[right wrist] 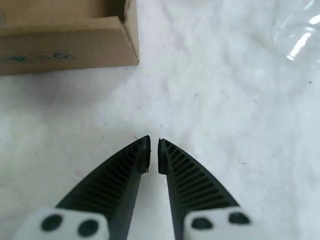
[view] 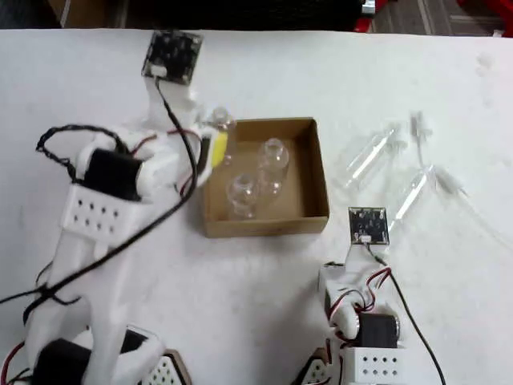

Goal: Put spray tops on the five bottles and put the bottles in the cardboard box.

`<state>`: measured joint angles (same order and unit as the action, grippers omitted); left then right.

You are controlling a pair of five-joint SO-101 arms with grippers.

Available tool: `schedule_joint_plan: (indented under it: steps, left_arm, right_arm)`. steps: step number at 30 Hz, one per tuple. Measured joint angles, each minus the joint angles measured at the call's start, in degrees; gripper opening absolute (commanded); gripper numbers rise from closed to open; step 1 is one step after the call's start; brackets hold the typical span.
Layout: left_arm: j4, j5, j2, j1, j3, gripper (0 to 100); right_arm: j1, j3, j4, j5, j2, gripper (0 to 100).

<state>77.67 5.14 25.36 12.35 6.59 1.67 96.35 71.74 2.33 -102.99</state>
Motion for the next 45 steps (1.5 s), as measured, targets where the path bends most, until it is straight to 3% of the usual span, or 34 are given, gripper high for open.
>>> schedule_joint_plan:
  steps: [6,9,12,15,22,35,45]
  left_arm:
    - [8.09,0.00,1.14,3.60,0.00,17]
    - [8.70,-1.32,1.14,3.96,0.00,19]
    - [8.70,-1.76,1.14,4.04,0.00,27]
    - [8.70,-1.76,1.14,4.04,0.70,27]
    - [-0.18,-1.76,-0.97,4.04,8.35,25]
    - [-1.58,-1.49,-12.31,4.57,6.68,25]
    - [-5.71,-0.26,-13.45,6.86,6.68,25]
  right_arm:
    - [0.00,0.00,0.00,0.00,0.00,1.5]
    - [0.00,0.00,0.00,0.00,0.00,1.5]
    - [0.00,0.00,0.00,0.00,0.00,1.5]
    - [0.00,0.00,0.00,0.00,0.00,1.5]
    - [0.00,0.00,0.00,0.00,0.00,1.5]
    - [0.00,0.00,0.00,0.00,0.00,1.5]
    - [0.00,0.00,0.00,0.00,0.00,1.5]
